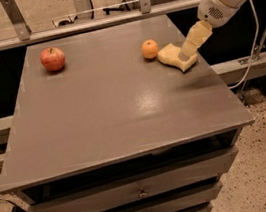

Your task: Move sponge near orange

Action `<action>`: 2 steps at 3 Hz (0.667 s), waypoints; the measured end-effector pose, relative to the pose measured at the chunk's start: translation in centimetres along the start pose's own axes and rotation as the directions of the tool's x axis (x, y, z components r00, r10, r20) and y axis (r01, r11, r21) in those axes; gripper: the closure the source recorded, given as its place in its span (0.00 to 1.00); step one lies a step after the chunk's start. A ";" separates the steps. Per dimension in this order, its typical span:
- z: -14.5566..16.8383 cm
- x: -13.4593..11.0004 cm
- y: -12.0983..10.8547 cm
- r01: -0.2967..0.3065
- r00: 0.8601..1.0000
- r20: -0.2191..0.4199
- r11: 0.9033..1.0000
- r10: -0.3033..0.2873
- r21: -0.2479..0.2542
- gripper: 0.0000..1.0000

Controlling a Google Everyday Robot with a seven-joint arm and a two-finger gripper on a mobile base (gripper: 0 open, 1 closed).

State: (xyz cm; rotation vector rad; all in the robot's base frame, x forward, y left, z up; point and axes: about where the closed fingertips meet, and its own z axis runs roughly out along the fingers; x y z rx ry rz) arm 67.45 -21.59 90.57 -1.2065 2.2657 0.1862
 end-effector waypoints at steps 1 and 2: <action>-6.4 0.7 0.8 0.023 0.994 0.105 1.000 -0.023 0.000 0.00; -6.3 0.7 0.8 0.023 0.994 0.104 1.000 -0.023 0.000 0.00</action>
Offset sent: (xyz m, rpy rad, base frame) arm -0.0311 -0.0210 0.0437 0.0590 -0.0628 0.0273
